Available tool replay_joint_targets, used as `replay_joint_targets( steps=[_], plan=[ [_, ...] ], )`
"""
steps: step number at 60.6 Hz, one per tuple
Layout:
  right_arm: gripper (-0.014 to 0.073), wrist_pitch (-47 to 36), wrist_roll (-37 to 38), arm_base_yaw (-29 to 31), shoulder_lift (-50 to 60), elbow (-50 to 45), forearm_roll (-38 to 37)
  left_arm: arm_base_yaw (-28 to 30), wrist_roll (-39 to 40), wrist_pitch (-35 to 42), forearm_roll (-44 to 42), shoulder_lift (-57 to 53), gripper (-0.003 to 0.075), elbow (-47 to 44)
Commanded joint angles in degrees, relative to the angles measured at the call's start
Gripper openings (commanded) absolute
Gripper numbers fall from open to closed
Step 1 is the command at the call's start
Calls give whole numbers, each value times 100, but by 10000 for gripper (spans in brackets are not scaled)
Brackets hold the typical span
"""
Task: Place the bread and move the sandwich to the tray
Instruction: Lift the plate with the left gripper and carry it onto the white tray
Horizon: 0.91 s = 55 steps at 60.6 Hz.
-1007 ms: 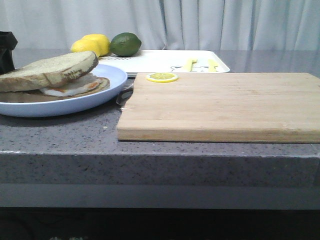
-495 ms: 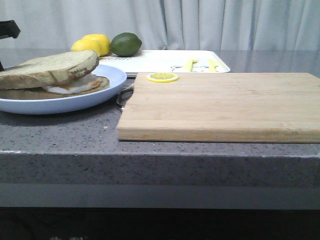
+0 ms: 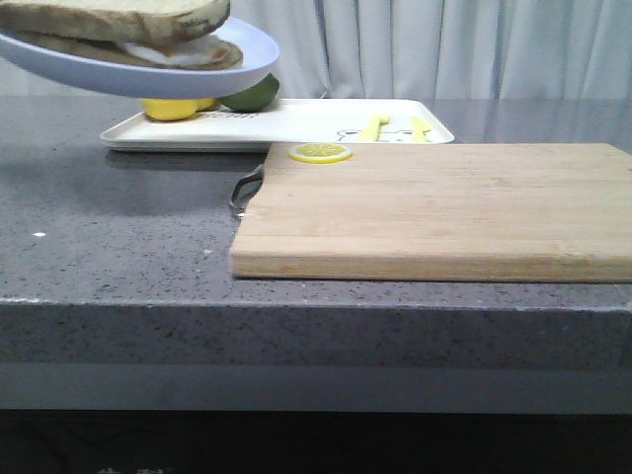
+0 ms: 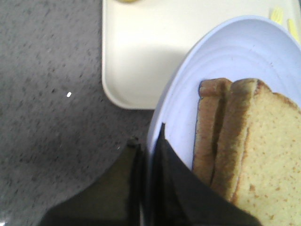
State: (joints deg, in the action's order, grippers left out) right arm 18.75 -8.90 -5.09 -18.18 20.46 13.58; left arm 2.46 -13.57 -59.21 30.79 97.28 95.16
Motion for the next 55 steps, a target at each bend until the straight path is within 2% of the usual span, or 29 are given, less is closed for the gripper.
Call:
replay_joint_targets(
  steps=[1, 12, 35, 43, 55],
  plan=[
    [-74, -481, -37, 31, -51, 146, 63, -138, 81, 211, 481, 56, -19, 686],
    [-74, -481, -37, 31, -51, 146, 63, -409, 319, 211, 481, 1085, -19, 1909],
    [-74, -581, -37, 31, -51, 49, 82, -746, 1027, -61, 654, 3933, -18, 5696],
    [-74, -643, -37, 31, -51, 49, 86, -758, 1229, -303, 755, 4399, -18, 6219],
    [-74, -638, -37, 31, -51, 49, 86, -780, 1308, -252, 822, 4679, -17, 6273]
  ],
)
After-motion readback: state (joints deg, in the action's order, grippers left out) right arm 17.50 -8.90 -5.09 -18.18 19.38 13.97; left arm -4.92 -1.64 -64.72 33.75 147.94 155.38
